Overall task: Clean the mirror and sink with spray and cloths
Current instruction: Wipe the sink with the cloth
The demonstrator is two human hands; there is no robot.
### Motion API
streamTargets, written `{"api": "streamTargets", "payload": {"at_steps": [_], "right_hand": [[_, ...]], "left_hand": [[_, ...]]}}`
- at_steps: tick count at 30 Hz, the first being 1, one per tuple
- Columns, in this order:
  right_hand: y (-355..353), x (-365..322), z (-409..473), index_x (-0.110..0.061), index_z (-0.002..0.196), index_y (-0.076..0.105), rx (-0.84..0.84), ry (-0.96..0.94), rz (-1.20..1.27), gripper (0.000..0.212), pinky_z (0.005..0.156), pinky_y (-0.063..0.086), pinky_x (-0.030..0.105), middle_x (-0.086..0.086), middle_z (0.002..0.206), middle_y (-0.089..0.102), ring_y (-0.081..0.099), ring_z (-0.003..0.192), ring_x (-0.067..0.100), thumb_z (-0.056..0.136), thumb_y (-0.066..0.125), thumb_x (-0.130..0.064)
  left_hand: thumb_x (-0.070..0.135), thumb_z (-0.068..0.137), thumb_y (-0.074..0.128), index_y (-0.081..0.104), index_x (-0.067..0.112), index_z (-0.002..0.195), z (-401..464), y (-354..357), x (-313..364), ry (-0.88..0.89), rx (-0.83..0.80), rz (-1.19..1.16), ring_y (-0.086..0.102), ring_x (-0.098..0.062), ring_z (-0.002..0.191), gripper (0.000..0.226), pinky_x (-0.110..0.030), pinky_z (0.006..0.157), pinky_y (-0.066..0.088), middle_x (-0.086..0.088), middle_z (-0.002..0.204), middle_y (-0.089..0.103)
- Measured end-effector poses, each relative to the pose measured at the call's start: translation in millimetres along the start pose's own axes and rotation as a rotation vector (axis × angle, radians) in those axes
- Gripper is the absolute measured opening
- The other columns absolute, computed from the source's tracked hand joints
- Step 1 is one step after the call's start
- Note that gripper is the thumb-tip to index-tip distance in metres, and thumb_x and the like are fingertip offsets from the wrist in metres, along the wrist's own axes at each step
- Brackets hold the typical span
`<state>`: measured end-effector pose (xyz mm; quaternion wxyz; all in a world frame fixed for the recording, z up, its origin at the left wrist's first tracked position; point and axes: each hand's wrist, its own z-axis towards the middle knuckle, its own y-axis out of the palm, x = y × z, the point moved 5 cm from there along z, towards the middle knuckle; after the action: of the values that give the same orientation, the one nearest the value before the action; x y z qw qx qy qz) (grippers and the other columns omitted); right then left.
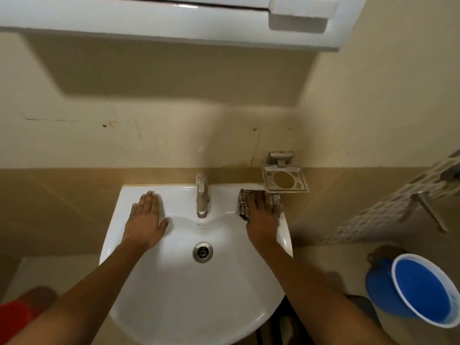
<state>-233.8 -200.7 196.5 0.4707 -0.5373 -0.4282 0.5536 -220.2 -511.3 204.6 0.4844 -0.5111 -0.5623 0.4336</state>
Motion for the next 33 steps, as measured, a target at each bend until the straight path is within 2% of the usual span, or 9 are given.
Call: {"api": "streamTargets", "payload": {"at_steps": [3, 5, 7, 11, 17, 24, 27, 30, 33], "right_hand": [[17.5, -17.7, 3.2, -0.012, 0.153, 0.030, 0.007, -0.034, 0.018, 0.097, 0.118, 0.003, 0.066, 0.023, 0.154, 0.038, 0.031, 0.143, 0.048, 0.072, 0.075, -0.038], [26.0, -28.5, 5.0, -0.013, 0.157, 0.021, -0.011, -0.066, 0.071, 0.094, 0.120, -0.012, 0.056, 0.021, 0.162, 0.022, 0.015, 0.150, 0.044, 0.084, 0.049, -0.065], [30.9, -41.8, 8.2, -0.017, 0.159, 0.018, -0.015, -0.122, 0.115, 0.095, 0.119, -0.020, 0.050, 0.016, 0.165, 0.010, 0.004, 0.153, 0.038, 0.086, 0.034, -0.076], [36.3, -72.5, 11.0, -0.022, 0.152, 0.041, 0.011, -0.302, 0.109, 0.070, 0.120, 0.000, 0.057, 0.012, 0.160, 0.032, 0.022, 0.150, 0.037, 0.095, 0.032, -0.062], [40.4, -51.0, 20.1, -0.031, 0.154, 0.033, -0.012, -0.452, 0.023, 0.059, 0.115, 0.018, 0.066, 0.004, 0.161, 0.033, 0.021, 0.152, 0.030, 0.099, 0.031, -0.054], [25.4, 17.9, 24.2, -0.034, 0.155, 0.028, 0.018, -0.223, -0.087, 0.063, 0.113, 0.020, 0.070, 0.008, 0.159, 0.035, 0.034, 0.146, 0.035, 0.097, 0.031, -0.059], [17.0, 44.8, 25.3, -0.023, 0.150, 0.042, 0.080, -0.014, -0.035, 0.065, 0.109, 0.031, 0.064, 0.018, 0.148, 0.048, 0.049, 0.132, 0.042, 0.096, 0.032, -0.058], [13.9, 51.6, 21.7, -0.019, 0.150, 0.042, 0.085, 0.060, -0.008, 0.065, 0.110, 0.034, 0.062, 0.017, 0.154, 0.041, 0.040, 0.139, 0.042, 0.096, 0.034, -0.054], [16.7, 36.0, 17.1, -0.019, 0.149, 0.043, 0.106, 0.054, -0.048, 0.054, 0.113, 0.030, 0.064, 0.016, 0.156, 0.040, 0.035, 0.144, 0.041, 0.099, 0.047, -0.037]], "left_hand": [[0.049, 0.097, 0.034, 0.001, 0.003, 0.152, 4.2, 7.5, -9.4, -0.065, -0.027, -0.010, -0.002, -0.029, 0.149, 0.079, -0.044, 0.120, 0.006, -0.015, 0.161, -0.003], [0.052, 0.097, 0.033, -0.001, 0.004, 0.152, 5.7, 11.4, -12.5, -0.089, -0.046, -0.012, -0.003, -0.028, 0.149, 0.080, -0.044, 0.120, 0.006, -0.014, 0.161, -0.006], [0.053, 0.097, 0.032, -0.001, 0.005, 0.152, 5.7, 13.8, -12.6, -0.097, -0.043, -0.021, -0.004, -0.028, 0.149, 0.080, -0.043, 0.120, 0.005, -0.013, 0.161, -0.007], [0.053, 0.096, 0.032, 0.001, 0.005, 0.152, 7.7, 17.0, -12.3, -0.113, -0.028, -0.039, -0.003, -0.028, 0.149, 0.080, -0.043, 0.119, 0.004, -0.013, 0.161, -0.004], [0.056, 0.094, 0.034, 0.008, 0.004, 0.152, 10.3, 17.0, -17.1, -0.102, -0.010, -0.027, 0.004, -0.029, 0.149, 0.082, -0.044, 0.119, 0.009, -0.014, 0.161, 0.003], [0.056, 0.094, 0.035, 0.009, 0.004, 0.152, 8.3, 14.6, -15.5, -0.102, -0.013, -0.044, 0.004, -0.029, 0.149, 0.082, -0.044, 0.119, 0.009, -0.014, 0.161, 0.003], [0.056, 0.094, 0.036, 0.008, 0.005, 0.152, 8.7, 13.5, -15.5, -0.098, -0.008, -0.053, 0.004, -0.028, 0.149, 0.082, -0.043, 0.119, 0.009, -0.013, 0.162, 0.003], [0.056, 0.095, 0.035, 0.007, 0.005, 0.152, 7.7, 12.3, -16.4, -0.096, -0.014, -0.049, 0.004, -0.028, 0.149, 0.082, -0.042, 0.119, 0.009, -0.013, 0.162, 0.003], [0.055, 0.096, 0.035, 0.008, 0.004, 0.152, 6.9, 10.9, -16.3, -0.078, -0.003, -0.055, 0.005, -0.027, 0.149, 0.080, -0.041, 0.119, 0.009, -0.013, 0.162, 0.003]]}}
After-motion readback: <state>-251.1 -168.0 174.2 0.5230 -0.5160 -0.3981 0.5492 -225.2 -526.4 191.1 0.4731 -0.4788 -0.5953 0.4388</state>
